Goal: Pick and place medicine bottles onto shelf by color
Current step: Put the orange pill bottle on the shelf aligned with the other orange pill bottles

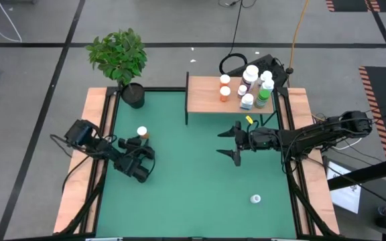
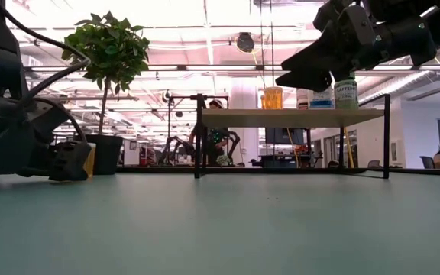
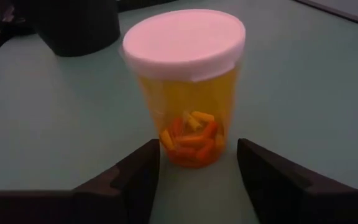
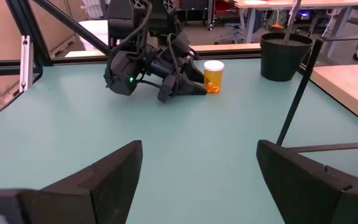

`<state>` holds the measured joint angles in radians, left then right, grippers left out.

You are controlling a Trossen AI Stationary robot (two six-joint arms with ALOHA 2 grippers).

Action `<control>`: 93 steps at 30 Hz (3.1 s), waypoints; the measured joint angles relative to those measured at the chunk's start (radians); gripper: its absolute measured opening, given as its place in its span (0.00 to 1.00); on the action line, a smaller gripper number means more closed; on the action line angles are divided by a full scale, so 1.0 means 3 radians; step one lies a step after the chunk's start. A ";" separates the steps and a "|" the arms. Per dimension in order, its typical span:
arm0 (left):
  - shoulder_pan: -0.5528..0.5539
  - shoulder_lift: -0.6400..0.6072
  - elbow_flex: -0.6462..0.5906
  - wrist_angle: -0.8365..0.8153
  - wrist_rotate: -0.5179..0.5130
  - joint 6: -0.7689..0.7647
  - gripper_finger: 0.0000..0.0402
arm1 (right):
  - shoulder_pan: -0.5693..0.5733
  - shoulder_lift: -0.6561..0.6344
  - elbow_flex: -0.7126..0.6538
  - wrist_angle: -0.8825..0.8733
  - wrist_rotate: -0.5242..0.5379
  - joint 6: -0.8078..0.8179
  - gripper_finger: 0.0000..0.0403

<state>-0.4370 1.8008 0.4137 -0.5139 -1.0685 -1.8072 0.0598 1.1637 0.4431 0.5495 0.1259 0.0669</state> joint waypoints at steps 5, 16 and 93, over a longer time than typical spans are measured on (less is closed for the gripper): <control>0.0000 0.0000 -0.0004 0.0109 -0.0022 0.0045 0.61 | 0.0047 0.0000 0.0000 0.0000 -0.0002 -0.0004 0.78; 0.0026 -0.0003 -0.0007 0.0138 -0.0048 0.0049 0.89 | 0.0048 0.0000 0.0000 -0.0041 -0.0003 0.0003 0.78; 0.0054 -0.0394 0.0426 0.4059 0.2496 0.6333 0.47 | 0.0782 0.2460 0.1901 0.0587 -0.0074 -0.1045 0.78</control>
<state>-0.4208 1.6825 0.5417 0.7038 -0.3197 0.0926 0.2943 1.9016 1.0134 0.7257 0.1038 -0.2467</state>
